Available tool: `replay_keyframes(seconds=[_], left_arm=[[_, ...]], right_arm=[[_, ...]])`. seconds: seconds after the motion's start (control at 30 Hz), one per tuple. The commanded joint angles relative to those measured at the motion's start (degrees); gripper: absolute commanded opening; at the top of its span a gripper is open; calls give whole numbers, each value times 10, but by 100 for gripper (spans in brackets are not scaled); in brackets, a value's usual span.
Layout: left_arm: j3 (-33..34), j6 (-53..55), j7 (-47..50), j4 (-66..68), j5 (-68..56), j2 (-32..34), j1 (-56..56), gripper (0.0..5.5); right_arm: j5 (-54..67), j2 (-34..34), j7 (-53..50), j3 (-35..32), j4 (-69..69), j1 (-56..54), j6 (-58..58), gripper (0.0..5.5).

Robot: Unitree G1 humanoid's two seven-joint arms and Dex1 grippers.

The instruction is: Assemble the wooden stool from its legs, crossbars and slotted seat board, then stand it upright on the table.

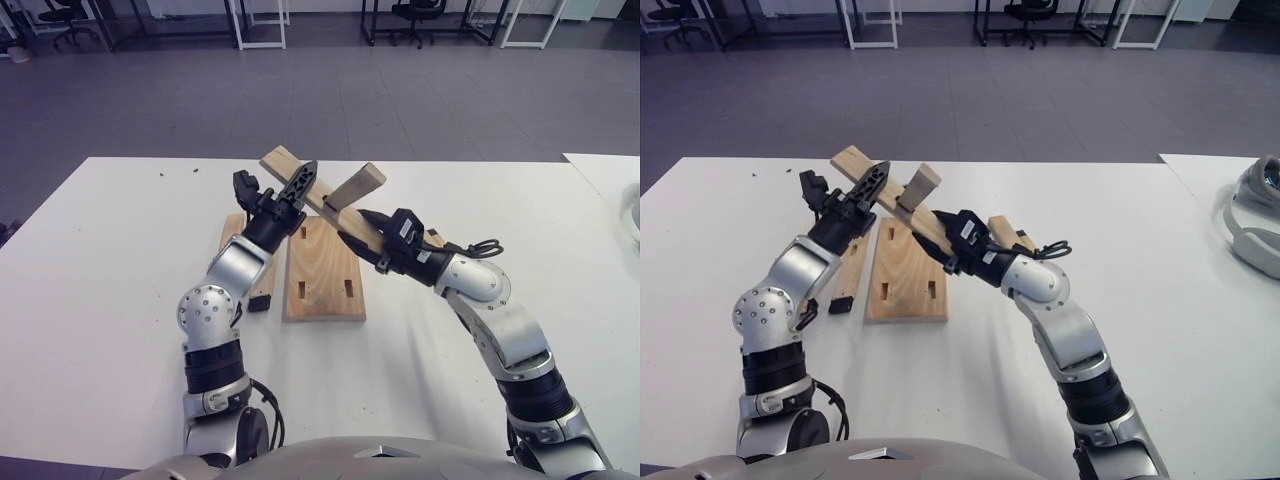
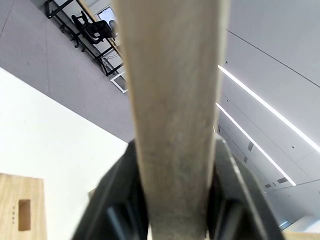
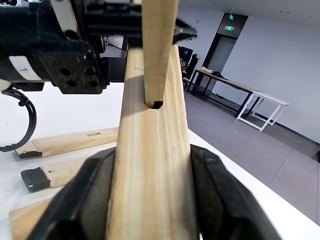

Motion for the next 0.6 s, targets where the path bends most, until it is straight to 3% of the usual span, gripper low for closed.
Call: replay_keyframes(seconds=[0.03, 0.13, 0.27, 0.47, 0.6], left_arm=[[-16, 10, 21, -22, -14, -1, 38, 103], [-18, 9, 34, -41, -18, 6, 67, 103], [23, -37, 76, -92, 8, 25, 114, 102], [-17, -57, 110, -265, 166, 101, 256, 102], [-52, -103, 103, -252, 269, 113, 268, 102]], right_arm=[[-2, -1, -1, 8, -14, 12, -1, 207], [-3, -3, -2, 13, -25, 26, 7, 207], [-21, -10, -15, 15, -27, 52, 7, 287], [-88, -43, -68, -12, 51, 96, -9, 290], [-142, -51, -72, 28, 126, 105, -33, 290]])
